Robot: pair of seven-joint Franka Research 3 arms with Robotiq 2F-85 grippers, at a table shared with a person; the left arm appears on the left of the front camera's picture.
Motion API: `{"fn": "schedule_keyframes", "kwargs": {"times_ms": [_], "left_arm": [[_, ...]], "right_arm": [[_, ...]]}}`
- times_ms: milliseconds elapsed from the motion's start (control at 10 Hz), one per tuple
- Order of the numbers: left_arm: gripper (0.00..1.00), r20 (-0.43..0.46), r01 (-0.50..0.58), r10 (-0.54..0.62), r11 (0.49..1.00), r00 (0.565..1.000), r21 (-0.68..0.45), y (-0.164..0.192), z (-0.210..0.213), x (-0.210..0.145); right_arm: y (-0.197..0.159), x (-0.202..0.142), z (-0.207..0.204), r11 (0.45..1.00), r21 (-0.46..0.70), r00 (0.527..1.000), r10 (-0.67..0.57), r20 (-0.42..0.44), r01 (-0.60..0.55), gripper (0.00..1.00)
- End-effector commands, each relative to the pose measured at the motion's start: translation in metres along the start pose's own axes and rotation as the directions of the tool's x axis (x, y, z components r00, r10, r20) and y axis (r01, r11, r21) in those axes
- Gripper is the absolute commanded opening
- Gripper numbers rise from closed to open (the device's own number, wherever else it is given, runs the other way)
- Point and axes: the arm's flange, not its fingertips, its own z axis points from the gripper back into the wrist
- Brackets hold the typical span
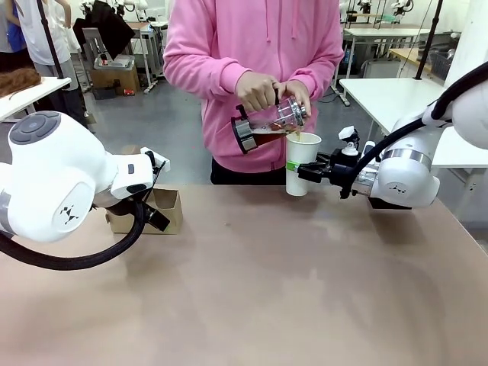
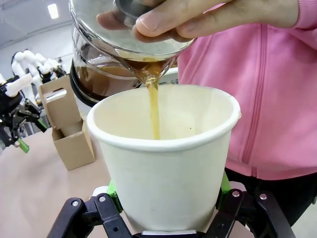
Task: Pour a drink into a cup and package it in a carrier.
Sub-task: When a person places the Paper Cup Lid on the 600 ml Paper Cup , lift the 600 ml Paper Cup.
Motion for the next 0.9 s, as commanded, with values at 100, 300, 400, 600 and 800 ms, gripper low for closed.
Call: {"fn": "schedule_keyframes", "kwargs": {"times_ms": [100, 300, 400, 600, 800], "left_arm": [[1.0, 0.001, 0.0, 0.0, 1.0, 1.0, -0.002, -0.0001, 0.0004, 0.0], [1.0, 0.001, 0.0, 0.0, 1.0, 1.0, -0.002, -0.0001, 0.0004, 0.0], [1.0, 0.001, 0.0, 0.0, 1.0, 1.0, -0.002, -0.0001, 0.0004, 0.0], [1.0, 0.001, 0.0, 0.0, 1.0, 1.0, -0.002, -0.0001, 0.0004, 0.0], [1.0, 0.001, 0.0, 0.0, 1.0, 1.0, -0.002, -0.0001, 0.0004, 0.0]], "right_arm": [[0.0012, 0.0009, -0.0013, 1.0, 0.001, 1.0, 0.001, 0.001, -0.001, 0.8], [0.0012, 0.0009, -0.0013, 1.0, 0.001, 1.0, 0.001, 0.001, -0.001, 0.8], [0.0012, 0.0009, -0.0013, 1.0, 0.001, 1.0, 0.001, 0.001, -0.001, 0.8], [0.0012, 0.0009, -0.0013, 1.0, 0.001, 1.0, 0.001, 0.001, -0.001, 0.8], [0.0012, 0.0009, -0.0013, 1.0, 0.001, 1.0, 0.001, 0.001, -0.001, 0.8]]}}
